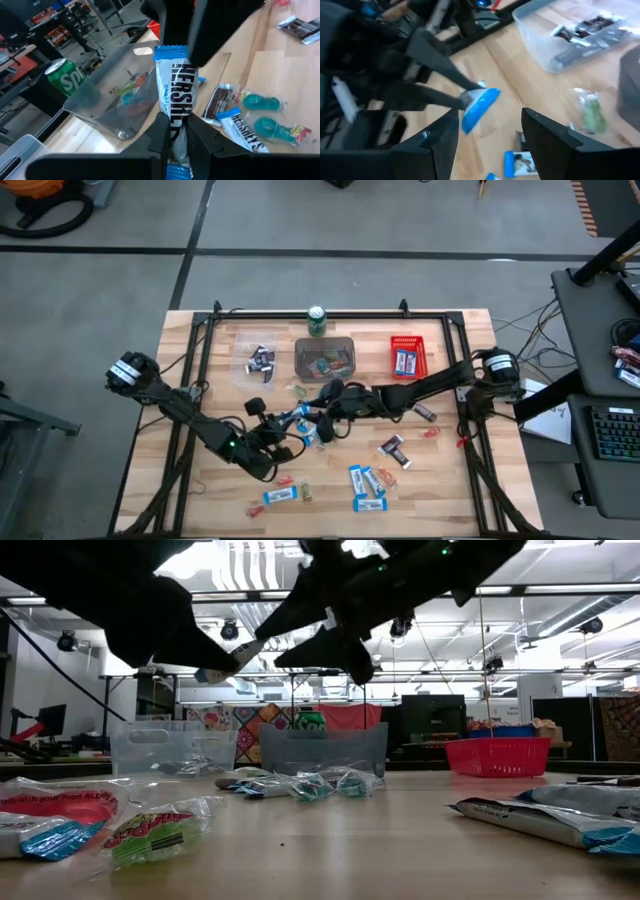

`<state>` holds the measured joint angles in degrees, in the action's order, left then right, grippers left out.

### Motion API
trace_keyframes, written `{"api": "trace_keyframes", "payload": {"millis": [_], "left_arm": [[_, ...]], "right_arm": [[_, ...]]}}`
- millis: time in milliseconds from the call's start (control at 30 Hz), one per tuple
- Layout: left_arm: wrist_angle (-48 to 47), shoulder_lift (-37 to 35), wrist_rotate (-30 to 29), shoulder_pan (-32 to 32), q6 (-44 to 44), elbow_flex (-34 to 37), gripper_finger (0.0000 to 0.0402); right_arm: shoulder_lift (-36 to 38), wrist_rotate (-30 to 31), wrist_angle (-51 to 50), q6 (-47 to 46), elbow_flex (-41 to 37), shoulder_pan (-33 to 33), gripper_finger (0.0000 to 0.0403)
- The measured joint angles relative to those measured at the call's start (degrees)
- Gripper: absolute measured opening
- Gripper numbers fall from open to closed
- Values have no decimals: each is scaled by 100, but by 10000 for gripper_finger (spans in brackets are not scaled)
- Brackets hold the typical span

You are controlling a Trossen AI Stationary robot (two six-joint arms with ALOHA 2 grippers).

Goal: Organize candy in baskets
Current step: Put the white chocolate bar into the red bin

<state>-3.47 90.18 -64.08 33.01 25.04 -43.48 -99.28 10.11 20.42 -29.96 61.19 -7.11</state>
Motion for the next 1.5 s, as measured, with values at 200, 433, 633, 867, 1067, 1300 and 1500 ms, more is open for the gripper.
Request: {"api": "trace_keyframes", "payload": {"millis": [200,433,633,867,1067,1300,1500], "left_arm": [[151,1,-102,-14,2,1,29],[326,1,-102,-23,-35,0,29],[383,153,-106,-24,-90,0,29],[442,253,-122,-28,-9,0,35],[437,143,-80,-19,-11,0,81],[412,86,-70,-8,-35,0,140],[407,26,22,-8,-31,0,157]], "right_arm": [[-147,-3,-55,20,203,0,205],[-394,4,-53,63,478,4,176],[-486,25,-41,100,519,42,95],[-486,35,-60,243,509,48,28],[-452,60,-148,317,509,72,29],[-243,191,-769,409,503,180,29],[193,755,-2086,508,503,249,29]]}}
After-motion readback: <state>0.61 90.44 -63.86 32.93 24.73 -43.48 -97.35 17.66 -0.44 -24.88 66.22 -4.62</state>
